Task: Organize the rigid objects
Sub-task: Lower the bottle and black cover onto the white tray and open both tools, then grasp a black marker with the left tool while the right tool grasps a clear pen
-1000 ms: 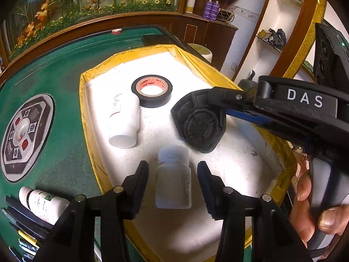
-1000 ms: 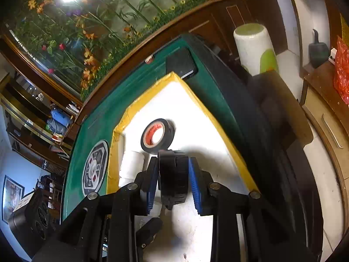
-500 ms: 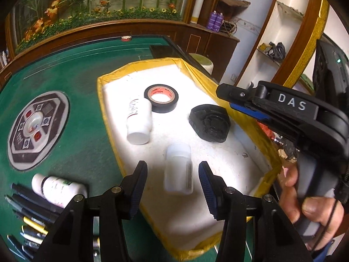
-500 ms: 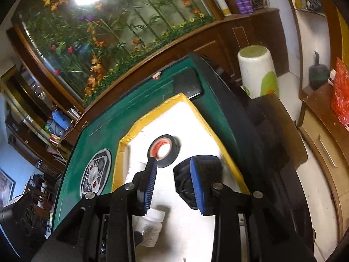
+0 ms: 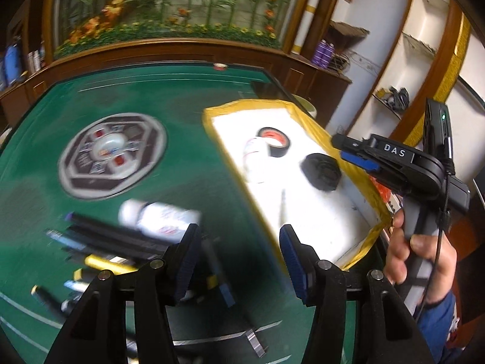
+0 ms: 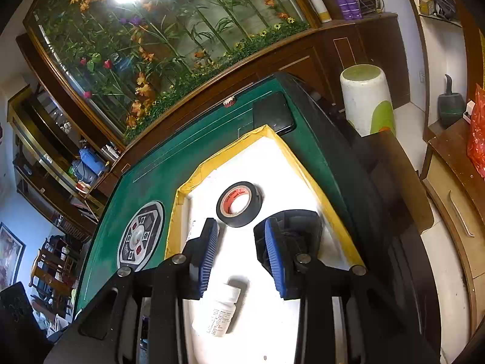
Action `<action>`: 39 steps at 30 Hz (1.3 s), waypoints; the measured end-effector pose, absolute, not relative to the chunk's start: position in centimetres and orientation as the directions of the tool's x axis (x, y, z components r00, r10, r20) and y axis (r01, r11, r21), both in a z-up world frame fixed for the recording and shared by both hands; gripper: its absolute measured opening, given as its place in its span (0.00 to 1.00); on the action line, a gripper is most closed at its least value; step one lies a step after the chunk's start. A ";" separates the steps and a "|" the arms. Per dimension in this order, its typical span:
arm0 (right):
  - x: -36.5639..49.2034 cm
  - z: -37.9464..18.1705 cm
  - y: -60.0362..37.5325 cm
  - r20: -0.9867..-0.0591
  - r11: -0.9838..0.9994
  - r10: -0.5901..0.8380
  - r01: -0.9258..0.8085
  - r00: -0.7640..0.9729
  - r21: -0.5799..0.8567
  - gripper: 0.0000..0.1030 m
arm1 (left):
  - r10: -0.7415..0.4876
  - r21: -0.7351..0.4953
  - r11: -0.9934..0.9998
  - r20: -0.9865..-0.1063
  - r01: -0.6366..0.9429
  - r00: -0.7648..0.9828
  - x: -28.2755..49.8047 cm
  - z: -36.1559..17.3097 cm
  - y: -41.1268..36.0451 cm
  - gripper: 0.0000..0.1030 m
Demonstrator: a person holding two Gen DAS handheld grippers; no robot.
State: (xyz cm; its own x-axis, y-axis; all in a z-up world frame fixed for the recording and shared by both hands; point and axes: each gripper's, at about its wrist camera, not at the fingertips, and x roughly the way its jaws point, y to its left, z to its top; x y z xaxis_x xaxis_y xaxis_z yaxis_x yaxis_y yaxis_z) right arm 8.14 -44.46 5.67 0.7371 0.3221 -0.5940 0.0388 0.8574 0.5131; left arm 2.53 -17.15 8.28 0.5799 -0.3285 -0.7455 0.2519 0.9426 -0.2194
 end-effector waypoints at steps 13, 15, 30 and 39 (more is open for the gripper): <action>7.6 6.0 -43.7 -0.579 0.851 0.356 0.001 0.734 0.525 0.35 | -0.185 -0.291 0.951 -0.811 -0.108 0.554 -2.5 4.1 -2.6 0.60; 7.5 6.1 -43.5 -0.577 0.853 0.361 -0.009 0.733 0.523 0.35 | -0.159 -0.275 0.951 -0.825 -0.139 0.543 -2.5 3.5 -2.3 0.60; 7.2 6.5 -42.6 -0.558 0.849 0.396 -0.059 0.729 0.526 0.35 | -0.122 -0.218 0.969 -0.834 -0.119 0.538 -2.2 1.8 -1.6 0.61; 7.0 6.6 -40.8 -0.556 0.858 0.421 -0.116 0.717 0.500 0.35 | 0.000 -0.074 0.990 -0.845 -0.116 0.535 -2.1 1.4 -3.0 0.61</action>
State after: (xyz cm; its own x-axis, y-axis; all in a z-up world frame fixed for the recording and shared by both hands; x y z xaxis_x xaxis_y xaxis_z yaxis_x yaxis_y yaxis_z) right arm 7.02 -40.82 6.61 0.7170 0.4206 -0.5559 -0.1159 0.8583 0.4999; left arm -2.13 -2.98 1.37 0.5354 -0.0005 -0.8446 -0.1163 0.9904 -0.0743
